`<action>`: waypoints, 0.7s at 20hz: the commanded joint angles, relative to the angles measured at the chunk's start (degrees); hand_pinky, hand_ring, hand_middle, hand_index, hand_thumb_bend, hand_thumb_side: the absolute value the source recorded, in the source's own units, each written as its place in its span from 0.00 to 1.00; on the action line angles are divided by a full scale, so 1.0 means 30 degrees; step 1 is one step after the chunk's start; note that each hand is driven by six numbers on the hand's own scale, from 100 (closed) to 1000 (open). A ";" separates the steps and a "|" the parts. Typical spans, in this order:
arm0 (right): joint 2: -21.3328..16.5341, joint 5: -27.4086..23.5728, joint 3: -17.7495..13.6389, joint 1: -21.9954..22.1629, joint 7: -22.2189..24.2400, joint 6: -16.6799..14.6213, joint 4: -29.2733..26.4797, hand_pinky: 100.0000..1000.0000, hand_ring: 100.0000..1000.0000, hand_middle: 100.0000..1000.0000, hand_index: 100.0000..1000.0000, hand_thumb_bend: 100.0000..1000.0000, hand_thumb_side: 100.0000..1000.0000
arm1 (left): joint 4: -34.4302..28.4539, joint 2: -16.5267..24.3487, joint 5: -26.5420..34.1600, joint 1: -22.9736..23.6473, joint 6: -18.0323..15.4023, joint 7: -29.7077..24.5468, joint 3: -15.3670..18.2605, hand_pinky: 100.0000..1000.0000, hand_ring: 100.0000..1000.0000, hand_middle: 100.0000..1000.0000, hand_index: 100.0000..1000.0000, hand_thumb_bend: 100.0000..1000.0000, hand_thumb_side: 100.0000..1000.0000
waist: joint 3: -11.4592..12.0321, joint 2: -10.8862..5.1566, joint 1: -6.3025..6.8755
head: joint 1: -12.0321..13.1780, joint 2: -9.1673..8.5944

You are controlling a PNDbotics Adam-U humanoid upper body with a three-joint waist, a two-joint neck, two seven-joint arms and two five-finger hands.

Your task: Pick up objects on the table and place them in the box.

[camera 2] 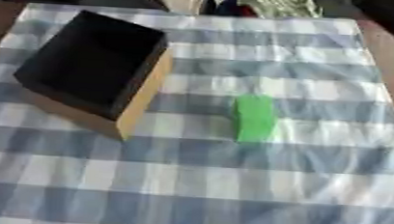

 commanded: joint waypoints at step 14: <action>-0.4856 0.2351 0.3943 -0.6284 0.9901 0.6587 -0.0285 0.88 0.87 0.76 0.81 0.00 0.00 | -0.0273 0.0748 0.0116 0.0116 0.0005 -0.0225 -0.0130 0.56 0.70 0.53 0.70 0.25 0.34 | 0.0035 -0.0693 -0.0258 | -0.0369 0.0260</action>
